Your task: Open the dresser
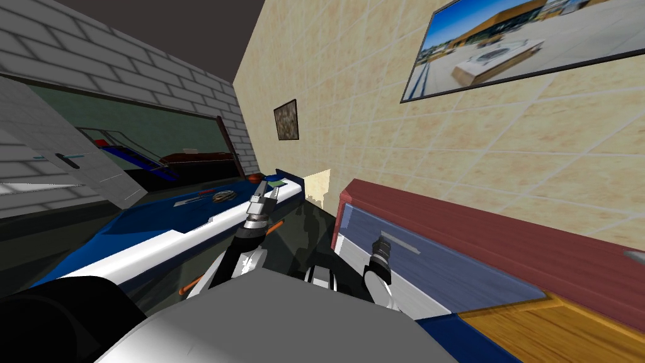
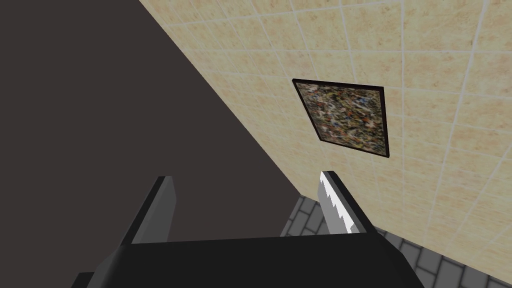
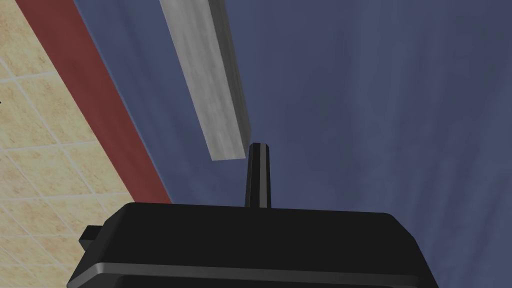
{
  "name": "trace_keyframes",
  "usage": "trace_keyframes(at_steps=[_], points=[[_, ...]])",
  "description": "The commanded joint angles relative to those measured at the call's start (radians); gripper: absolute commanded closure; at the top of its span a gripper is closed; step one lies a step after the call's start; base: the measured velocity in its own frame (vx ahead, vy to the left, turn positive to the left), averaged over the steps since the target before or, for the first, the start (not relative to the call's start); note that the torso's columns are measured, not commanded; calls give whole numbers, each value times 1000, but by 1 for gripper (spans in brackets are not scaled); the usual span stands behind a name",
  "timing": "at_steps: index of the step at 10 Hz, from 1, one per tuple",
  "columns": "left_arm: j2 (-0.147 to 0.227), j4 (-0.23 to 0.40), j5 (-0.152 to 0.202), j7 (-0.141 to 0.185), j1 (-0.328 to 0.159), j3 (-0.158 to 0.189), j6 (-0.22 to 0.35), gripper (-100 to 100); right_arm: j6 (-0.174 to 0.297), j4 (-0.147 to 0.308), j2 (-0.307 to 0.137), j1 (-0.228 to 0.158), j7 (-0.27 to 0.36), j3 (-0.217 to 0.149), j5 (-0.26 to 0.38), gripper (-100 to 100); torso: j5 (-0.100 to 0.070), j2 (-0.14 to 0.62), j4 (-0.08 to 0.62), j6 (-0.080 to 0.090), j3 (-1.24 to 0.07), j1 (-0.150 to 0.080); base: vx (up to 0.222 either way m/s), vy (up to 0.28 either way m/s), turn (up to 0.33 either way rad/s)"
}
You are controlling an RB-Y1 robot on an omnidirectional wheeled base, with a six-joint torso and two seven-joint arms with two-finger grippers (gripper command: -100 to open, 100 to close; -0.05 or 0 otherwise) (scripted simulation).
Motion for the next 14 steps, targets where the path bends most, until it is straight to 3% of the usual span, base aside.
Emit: trace_keyframes(at_steps=[1,3,4,13,14], points=[[0,0,0,0,0,0,0,0,-9,-16,2,2,13,1,-2,100,0,2,1,0,1,1,-190,99,-38],[0,0,0,0,0,0,0,0,-10,-16,2,1,14,1,-2,100,0,-3,0,0,-1,0,-143,96,-24],[0,0,0,0,0,0,0,0,-34,-15,1,-17,15,-7,-29,-100,-1,-11,-2,0,-6,-5,-21,-12,6],[0,0,0,0,0,0,0,0,-180,-9,-12,-131,18,-57,-195,-100,-1,-6,-1,0,-3,-3,3,-58,9],[0,0,0,0,0,0,0,0,-167,-2,-10,-127,13,-52,-181,-100,-1,-6,-1,0,-3,-3,-1,-25,5]])
